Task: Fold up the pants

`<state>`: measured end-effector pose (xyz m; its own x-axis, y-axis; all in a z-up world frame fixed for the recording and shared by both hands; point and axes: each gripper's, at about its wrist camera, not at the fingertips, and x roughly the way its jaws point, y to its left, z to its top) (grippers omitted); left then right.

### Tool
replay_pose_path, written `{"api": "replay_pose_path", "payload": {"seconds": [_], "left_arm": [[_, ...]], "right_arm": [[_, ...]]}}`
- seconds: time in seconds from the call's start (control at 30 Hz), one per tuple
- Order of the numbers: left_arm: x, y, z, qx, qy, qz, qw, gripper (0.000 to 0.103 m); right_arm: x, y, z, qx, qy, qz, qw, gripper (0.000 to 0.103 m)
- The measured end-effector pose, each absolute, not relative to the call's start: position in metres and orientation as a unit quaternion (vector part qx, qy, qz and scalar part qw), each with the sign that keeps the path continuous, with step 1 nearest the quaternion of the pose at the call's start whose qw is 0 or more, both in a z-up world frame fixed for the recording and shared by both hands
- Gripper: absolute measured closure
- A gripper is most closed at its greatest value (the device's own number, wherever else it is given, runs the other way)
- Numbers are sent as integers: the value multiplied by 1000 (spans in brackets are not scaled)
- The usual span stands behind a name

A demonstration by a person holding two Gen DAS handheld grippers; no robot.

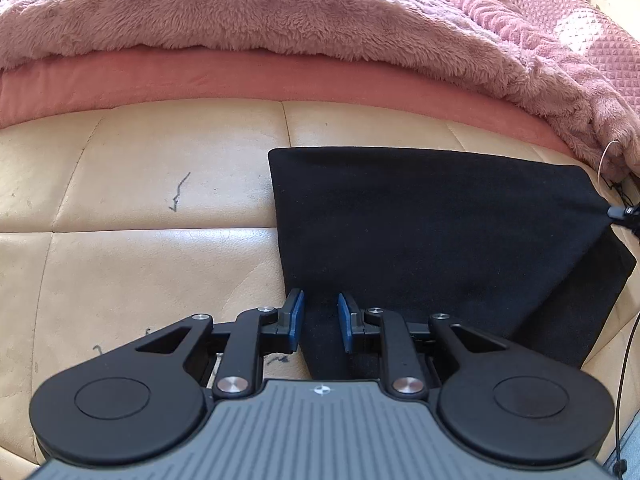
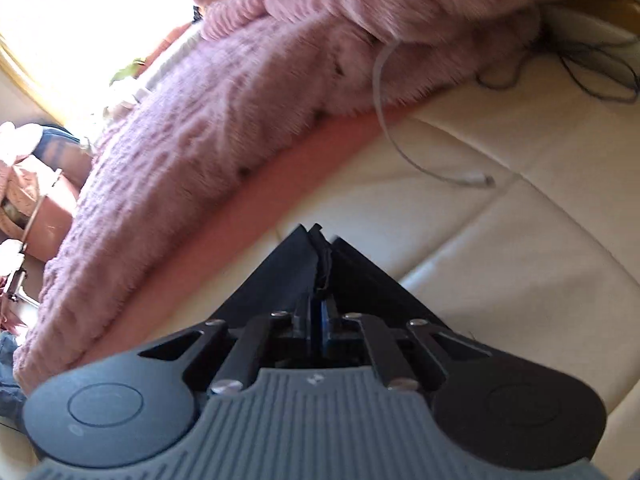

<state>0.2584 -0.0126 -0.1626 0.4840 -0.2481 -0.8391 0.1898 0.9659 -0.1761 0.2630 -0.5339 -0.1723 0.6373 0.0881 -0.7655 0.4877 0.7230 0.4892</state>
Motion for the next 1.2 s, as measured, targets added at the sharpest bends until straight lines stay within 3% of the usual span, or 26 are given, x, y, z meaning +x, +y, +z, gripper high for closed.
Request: {"api": "replay_pose_path", "payload": {"seconds": [0.33,0.4,0.47,0.53,0.7,0.87,1.1,1.13,1.2], "left_arm": [[260,-12,-161,-5,503,-128,855,79],[259,-3,-158,-27,504,-123,854,75],[259,11,-155,-71,496,-115,858,61],[262,25,-154,-126,484,-101,860,52],[274,42,-173,-236,491,-99,833,49],[271,40,-185,-267,486,-102,826,45],[271,25,-185,-256,493,-118,823,45],[270,23,-185,-252,493,-115,825,49],[269,23,-184,-243,495,-91,829,69]], "right_arm": [[267,-521,-178,282,440,-135,841,103],[268,-516,-169,249,449,-147,845,100],[264,-511,-160,208,449,-158,855,90],[256,-507,-150,194,438,-143,866,90],[245,-466,-135,142,402,-69,902,90],[232,-403,-143,86,372,7,924,90],[213,-349,-174,71,371,35,925,90],[213,-345,-177,67,371,36,925,90],[211,-341,-179,56,370,40,927,89]]}}
